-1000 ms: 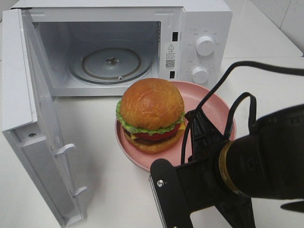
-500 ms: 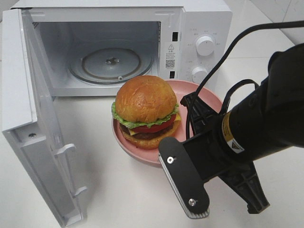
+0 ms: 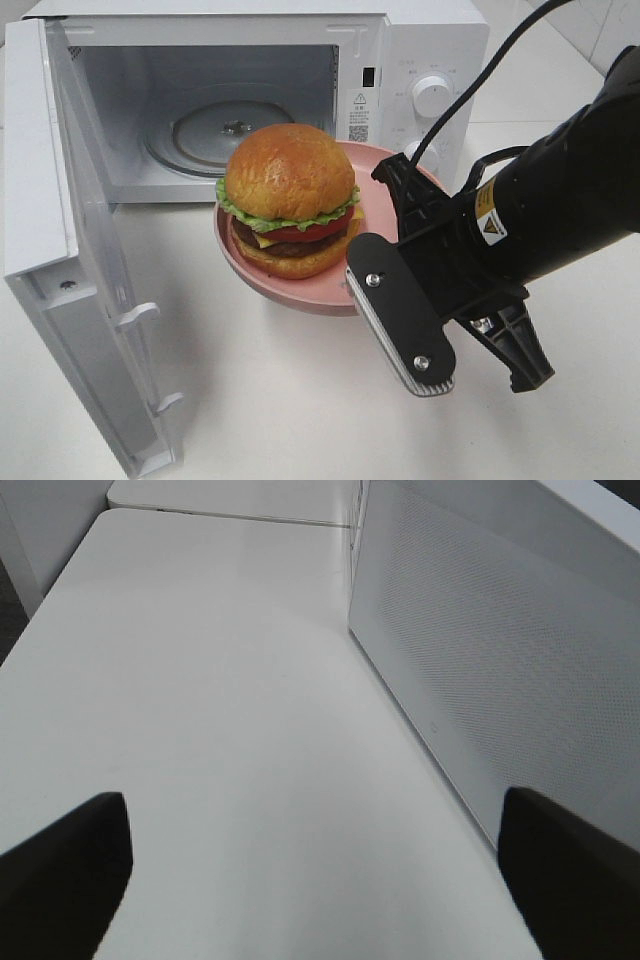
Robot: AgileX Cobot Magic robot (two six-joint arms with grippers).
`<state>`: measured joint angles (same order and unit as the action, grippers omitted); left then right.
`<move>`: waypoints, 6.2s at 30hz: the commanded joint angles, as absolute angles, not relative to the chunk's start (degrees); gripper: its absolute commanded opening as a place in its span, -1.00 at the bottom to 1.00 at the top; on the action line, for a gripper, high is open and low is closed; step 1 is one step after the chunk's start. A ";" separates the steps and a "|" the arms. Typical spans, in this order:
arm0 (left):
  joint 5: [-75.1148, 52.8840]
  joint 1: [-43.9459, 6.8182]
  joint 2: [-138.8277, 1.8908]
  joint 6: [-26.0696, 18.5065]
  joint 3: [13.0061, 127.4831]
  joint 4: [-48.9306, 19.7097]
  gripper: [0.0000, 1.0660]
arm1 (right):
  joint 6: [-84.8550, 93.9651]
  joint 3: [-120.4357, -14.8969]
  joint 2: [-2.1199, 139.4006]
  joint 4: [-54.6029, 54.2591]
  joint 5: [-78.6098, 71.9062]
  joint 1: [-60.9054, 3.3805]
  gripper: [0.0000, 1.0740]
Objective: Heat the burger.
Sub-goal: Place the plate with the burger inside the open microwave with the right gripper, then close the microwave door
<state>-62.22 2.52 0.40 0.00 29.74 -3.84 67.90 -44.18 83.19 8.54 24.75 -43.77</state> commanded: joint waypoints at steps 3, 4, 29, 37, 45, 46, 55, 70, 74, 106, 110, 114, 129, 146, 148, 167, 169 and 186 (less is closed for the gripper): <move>-61.42 2.69 1.32 0.00 29.62 -4.30 0.70 | 76.32 -45.15 82.91 2.64 20.51 -41.37 -1.00; -61.42 2.69 1.32 0.00 29.62 -4.30 0.70 | 76.32 -45.15 82.91 2.64 20.51 -41.37 -1.00; -61.42 2.69 1.32 0.00 29.62 -4.30 0.70 | 70.82 -51.57 92.13 8.54 16.56 -41.42 -1.00; -61.42 2.69 1.32 0.00 29.62 -4.30 0.70 | 69.44 -55.81 95.97 8.71 16.16 -41.42 -1.00; -61.42 2.69 1.32 0.00 29.62 -4.30 0.70 | 68.30 -60.22 99.64 8.77 16.27 -41.42 -1.00; -61.42 2.69 1.32 0.00 29.62 -4.30 0.70 | 68.30 -60.22 99.64 8.77 16.27 -41.42 -1.00; -61.42 2.69 1.32 0.00 29.62 -4.30 0.70 | 65.83 -65.60 104.05 10.08 17.42 -41.42 -1.00; -61.42 2.69 1.32 0.00 29.62 -4.30 0.70 | 61.42 -74.03 110.70 11.34 18.33 -41.42 -1.00; -61.42 2.69 1.32 0.00 29.62 -4.30 0.70 | 58.50 -77.06 112.82 13.18 19.65 -41.42 -1.00; -61.42 2.69 1.32 0.00 29.62 -4.30 0.70 | 55.63 -95.00 124.22 16.21 25.38 -41.42 -1.00; -61.42 2.69 1.32 0.00 29.62 -4.30 0.70 | 55.46 -96.94 125.59 17.02 25.67 -41.42 -1.00; -61.42 2.69 1.32 0.00 29.62 -4.30 0.70 | 54.55 -98.66 126.91 17.19 26.30 -41.42 -1.00; -61.42 2.69 1.32 0.00 29.62 -4.30 0.70 | 54.03 -103.82 130.58 17.30 26.76 -40.16 -1.00; -61.42 2.69 1.26 0.00 29.62 -4.30 0.70 | 54.14 -106.86 133.79 17.53 24.92 -40.11 -1.00; -61.42 2.69 1.26 0.00 29.62 -4.30 0.70 | 54.14 -107.77 134.42 17.53 24.92 -39.94 -1.00; -61.42 2.69 1.26 0.00 29.62 -4.30 0.70 | 54.26 -107.77 136.42 17.19 22.35 -38.79 -0.94; -61.42 2.69 1.26 0.00 29.62 -4.30 0.70 | 54.26 -107.77 136.54 17.19 21.83 -38.79 -0.87; -61.42 2.69 1.26 0.00 29.62 -4.30 0.70 | 54.03 -107.77 136.54 15.18 22.40 -38.79 -0.07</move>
